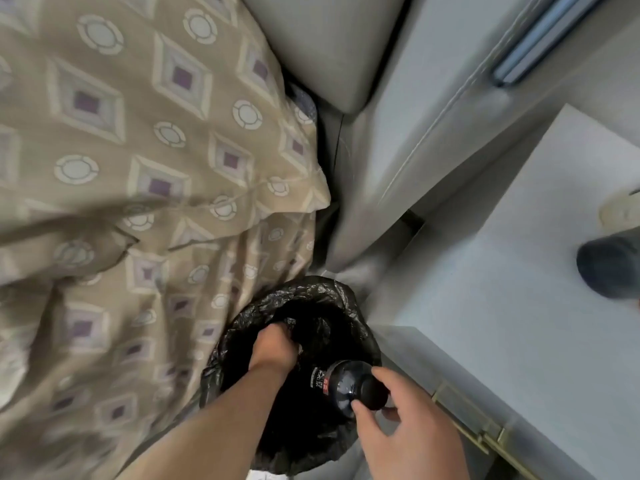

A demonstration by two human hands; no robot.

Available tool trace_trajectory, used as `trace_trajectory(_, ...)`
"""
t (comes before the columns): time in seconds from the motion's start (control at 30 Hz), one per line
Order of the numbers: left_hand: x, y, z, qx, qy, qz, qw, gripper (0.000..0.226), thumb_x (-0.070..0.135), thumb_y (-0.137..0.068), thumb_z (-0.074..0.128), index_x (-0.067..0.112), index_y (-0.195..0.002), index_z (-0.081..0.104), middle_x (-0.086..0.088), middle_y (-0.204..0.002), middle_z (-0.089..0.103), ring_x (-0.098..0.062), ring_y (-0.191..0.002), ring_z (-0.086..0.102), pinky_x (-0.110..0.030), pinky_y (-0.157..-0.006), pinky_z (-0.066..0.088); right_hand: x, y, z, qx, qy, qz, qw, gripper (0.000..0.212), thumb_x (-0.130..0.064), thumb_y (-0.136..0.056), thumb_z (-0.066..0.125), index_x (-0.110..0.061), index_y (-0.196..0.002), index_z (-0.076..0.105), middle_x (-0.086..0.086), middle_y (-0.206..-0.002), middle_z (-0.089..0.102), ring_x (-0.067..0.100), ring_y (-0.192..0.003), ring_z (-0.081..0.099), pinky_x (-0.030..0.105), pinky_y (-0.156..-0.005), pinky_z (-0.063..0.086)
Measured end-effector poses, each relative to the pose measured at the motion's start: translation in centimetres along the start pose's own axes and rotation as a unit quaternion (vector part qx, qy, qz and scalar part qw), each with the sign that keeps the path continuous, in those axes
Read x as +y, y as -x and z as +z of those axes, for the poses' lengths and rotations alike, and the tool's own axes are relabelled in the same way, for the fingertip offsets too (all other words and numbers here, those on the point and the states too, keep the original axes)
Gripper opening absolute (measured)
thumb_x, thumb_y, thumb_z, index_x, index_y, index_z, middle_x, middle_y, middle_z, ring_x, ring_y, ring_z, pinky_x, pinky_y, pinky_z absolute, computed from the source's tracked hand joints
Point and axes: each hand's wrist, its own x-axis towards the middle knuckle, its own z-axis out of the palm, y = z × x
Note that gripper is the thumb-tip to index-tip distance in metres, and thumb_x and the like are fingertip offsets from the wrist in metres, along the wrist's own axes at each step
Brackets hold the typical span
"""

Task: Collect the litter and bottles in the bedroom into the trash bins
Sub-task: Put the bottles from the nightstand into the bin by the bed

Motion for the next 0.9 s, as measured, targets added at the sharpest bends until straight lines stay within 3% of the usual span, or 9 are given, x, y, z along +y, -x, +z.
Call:
trace_trajectory(0.07, -1.2, -1.3, 1.9, -0.008, 0.016, -0.047, 0.999, 0.027, 0.015, -0.081, 0.061, 0.006, -0.105, 0.071, -0.018, -0.11, 0.069, -0.032, -0.107, 0.063, -0.028, -0.082, 0.048, 1.0, -0.3, 1.0, 0.01, 0.009, -0.004, 1.0, 0.052, -0.035, -0.045, 0.091, -0.038, -0.093, 0.07, -0.021, -0.085, 0.07, 0.0, -0.066, 0.068, 0.008, -0.061, 0.048)
trace_trajectory(0.17, -2.0, -1.6, 3.0, -0.012, 0.053, -0.074, 0.996, 0.025, 0.016, -0.085, 0.064, 0.003, -0.106, 0.07, -0.019, -0.11, 0.069, -0.031, -0.109, 0.063, -0.026, -0.084, 0.047, 1.6, -0.7, 0.9, -0.01, 0.001, 0.018, 1.0, 0.043, -0.043, -0.07, 0.077, -0.045, -0.11, 0.06, -0.029, -0.101, 0.06, -0.008, -0.089, 0.062, -0.005, -0.066, 0.035)
trace_trajectory(0.3, -1.7, 1.8, 2.0, -0.003, 0.224, -0.065, 0.972, 0.022, 0.025, -0.086, 0.069, 0.006, -0.096, 0.071, -0.011, -0.08, 0.071, -0.029, -0.086, 0.068, -0.022, -0.068, 0.049, 1.2, -0.4, -0.4, -0.039, -0.01, 0.041, 0.998, 0.041, -0.042, -0.079, 0.07, -0.044, -0.118, 0.055, -0.029, -0.097, 0.051, -0.007, -0.088, 0.059, -0.007, -0.068, 0.032)
trace_trajectory(0.37, -1.5, 5.1, 0.2, 0.002, 0.338, -0.016, 0.941, 0.008, 0.02, -0.089, 0.065, 0.014, -0.091, 0.071, -0.001, -0.08, 0.07, -0.023, -0.087, 0.068, -0.023, -0.081, 0.053, 0.7, -0.3, -0.9, -0.055, -0.03, 0.061, 0.996, 0.041, -0.039, -0.08, 0.07, -0.042, -0.118, 0.056, -0.027, -0.098, 0.053, -0.007, -0.087, 0.059, -0.004, -0.067, 0.035)
trace_trajectory(0.43, -2.4, 8.5, -2.3, 0.064, 0.368, 0.08, 0.924, 0.013, 0.02, -0.087, 0.066, 0.031, -0.093, 0.07, 0.002, -0.102, 0.072, -0.011, -0.098, 0.067, -0.03, -0.095, 0.051, 0.2, -0.7, -1.0, -0.072, -0.041, 0.064, 0.994, 0.042, -0.038, -0.082, 0.069, -0.039, -0.122, 0.056, -0.024, -0.107, 0.058, -0.004, -0.092, 0.061, 0.003, -0.074, 0.039)
trace_trajectory(0.53, -4.8, 11.4, -6.2, 0.143, 0.155, 0.216, 0.953, 0.072, 0.044, -0.071, 0.074, 0.045, -0.133, 0.039, 0.021, -0.148, 0.032, 0.005, -0.135, 0.032, -0.024, -0.111, 0.028, -0.9, -2.0, 0.0, -0.089, -0.055, 0.07, 0.992, 0.044, -0.035, -0.085, 0.066, -0.033, -0.127, 0.055, -0.015, -0.121, 0.063, 0.004, -0.104, 0.062, 0.016, -0.088, 0.045)
trace_trajectory(0.63, -7.3, 9.9, -6.5, 0.071, 0.003, 0.197, 0.978, 0.125, 0.072, -0.05, 0.065, 0.035, -0.149, -0.002, 0.024, -0.151, -0.015, 0.004, -0.142, -0.014, -0.025, -0.116, 0.004, -1.9, -4.1, 2.9, -0.076, -0.059, 0.056, 0.994, 0.043, -0.033, -0.085, 0.063, -0.028, -0.127, 0.056, -0.01, -0.119, 0.065, 0.009, -0.109, 0.061, 0.022, -0.092, 0.048)
trace_trajectory(0.73, -8.7, 8.0, -5.6, 0.033, -0.061, 0.192, 0.979, 0.137, 0.069, -0.053, 0.074, 0.032, -0.145, -0.021, 0.022, -0.147, -0.035, 0.003, -0.137, -0.026, -0.022, -0.114, -0.003, -2.5, -6.5, 6.3, -0.084, -0.073, 0.071, 0.991, 0.039, -0.03, -0.086, 0.062, -0.023, -0.124, 0.057, -0.007, -0.113, 0.067, 0.012, -0.103, 0.062, 0.021, -0.084, 0.048)
trace_trajectory(0.9, -10.2, 6.9, -5.4, 0.037, -0.09, 0.218, 0.971, 0.137, 0.072, -0.054, 0.072, 0.035, -0.135, -0.031, 0.025, -0.14, -0.045, 0.005, -0.135, -0.03, -0.021, -0.116, -0.002, -1.8, -9.9, 11.1, -0.133, -0.079, 0.119, 0.981, 0.043, -0.02, -0.089, 0.062, -0.013, -0.131, 0.052, 0.006, -0.114, 0.065, 0.019, -0.098, 0.062, 0.022, -0.078, 0.045)
